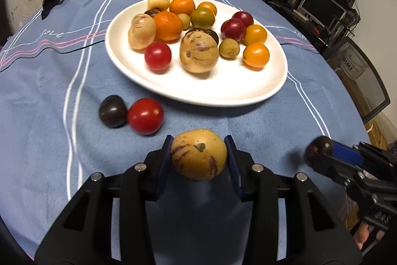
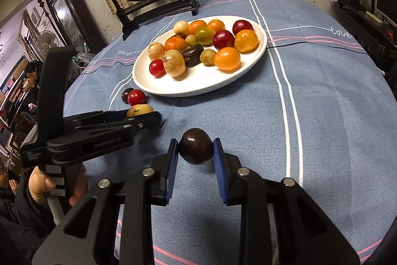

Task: Organize fruits
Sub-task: 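Grasp the large speckled pale fruit with the left tool while the right tool grasps a dark mangosteen, then lower both fruits onto the white plate and open both tools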

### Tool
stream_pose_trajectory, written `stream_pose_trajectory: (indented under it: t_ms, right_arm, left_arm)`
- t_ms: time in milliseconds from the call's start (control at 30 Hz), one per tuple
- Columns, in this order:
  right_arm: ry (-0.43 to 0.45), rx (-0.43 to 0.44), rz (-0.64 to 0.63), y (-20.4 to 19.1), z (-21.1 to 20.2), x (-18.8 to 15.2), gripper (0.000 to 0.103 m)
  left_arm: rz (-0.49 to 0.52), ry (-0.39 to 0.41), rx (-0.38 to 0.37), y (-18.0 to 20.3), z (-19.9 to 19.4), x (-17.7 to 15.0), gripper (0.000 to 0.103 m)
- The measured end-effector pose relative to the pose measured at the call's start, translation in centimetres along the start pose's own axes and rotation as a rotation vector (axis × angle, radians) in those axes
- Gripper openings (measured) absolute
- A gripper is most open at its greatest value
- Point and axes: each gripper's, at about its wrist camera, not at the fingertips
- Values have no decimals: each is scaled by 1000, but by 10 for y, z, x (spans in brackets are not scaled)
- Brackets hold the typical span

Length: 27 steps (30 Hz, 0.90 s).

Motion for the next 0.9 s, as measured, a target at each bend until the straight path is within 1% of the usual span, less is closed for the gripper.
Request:
stream_pose_trajectory:
  t_ms: [167, 267, 367, 467, 633, 767, 833, 900]
  right_arm:
    - [-11, -15, -10, -8, 4, 7, 29]
    - [-13, -23, -21, -14, 6, 13, 29]
    - [-17, -29, -36, -20, 8, 19, 29]
    - [-15, -32, -52, -24, 12, 30, 29]
    - [1, -52, -75, -19, 20, 60, 29]
    - [-8, -78, -94, -9, 41, 87, 29]
    - [-21, -88, -94, -4, 54, 94, 29]
    - [-34, -99, -85, 3, 69, 98, 29]
  left_arm:
    - [-18, 9, -56, -11, -21, -4, 42]
    - [-22, 34, -85, -17, -38, -3, 42]
    - [-19, 60, -99, -21, -51, 1, 42]
    - [-10, 81, -96, -23, -56, 10, 42]
    - [0, 96, -98, -20, -50, 47, 42]
    - [4, 73, -107, -9, -31, 85, 42]
    - [3, 54, -85, -4, -15, 97, 42]
    - [-14, 26, -78, -3, 1, 107, 42]
Point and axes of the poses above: each gripper's, at about its wrist camera, not at the fingertips, and z roughly the way its jaws point, y to its right, x to its top, and after that the axes turned 15 degrees about -z, right-handed
